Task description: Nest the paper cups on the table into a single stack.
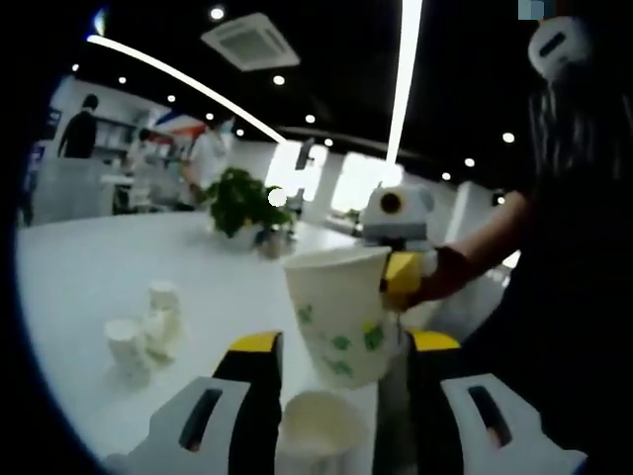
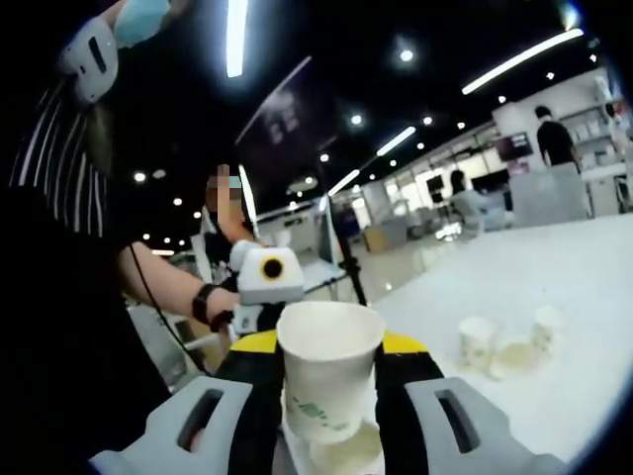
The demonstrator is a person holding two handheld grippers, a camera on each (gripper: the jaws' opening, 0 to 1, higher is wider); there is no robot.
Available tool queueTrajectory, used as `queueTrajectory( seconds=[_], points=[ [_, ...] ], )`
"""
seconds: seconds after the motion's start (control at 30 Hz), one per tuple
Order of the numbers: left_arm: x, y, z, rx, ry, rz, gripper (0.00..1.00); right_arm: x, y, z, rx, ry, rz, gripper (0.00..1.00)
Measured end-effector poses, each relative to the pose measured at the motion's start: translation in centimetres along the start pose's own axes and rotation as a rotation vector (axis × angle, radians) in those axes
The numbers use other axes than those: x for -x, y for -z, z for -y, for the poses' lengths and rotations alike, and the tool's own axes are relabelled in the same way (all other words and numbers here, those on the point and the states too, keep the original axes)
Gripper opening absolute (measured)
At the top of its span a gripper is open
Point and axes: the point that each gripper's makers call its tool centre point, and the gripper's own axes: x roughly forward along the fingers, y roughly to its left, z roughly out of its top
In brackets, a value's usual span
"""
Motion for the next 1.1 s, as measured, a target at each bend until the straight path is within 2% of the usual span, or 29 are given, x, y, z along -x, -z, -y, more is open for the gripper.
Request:
queueTrajectory(
  seconds=[0.2,0.63,0.87,1.0,1.1],
  points=[
    [0.9,0.9,0.0,0.002,-0.038,-0.026,0.63,0.1,0.4,-0.1,-0.003,0.018,0.002,0.33],
    [4.8,1.7,-1.3,-0.036,-0.191,-0.07,0.98,0.2,0.8,-0.2,0.003,0.069,0.026,0.33],
    [5.9,2.0,-1.3,-0.059,-0.21,-0.093,0.98,0.3,1.0,-0.3,0.035,0.087,0.024,0.34],
    [6.1,2.3,-1.4,-0.094,-0.221,-0.119,0.98,0.8,1.1,-0.1,0.106,0.101,0.028,0.35],
    [6.1,2.6,-1.3,-0.104,-0.226,-0.136,0.98,1.1,1.5,-0.3,0.125,0.085,0.036,0.35]
  ],
)
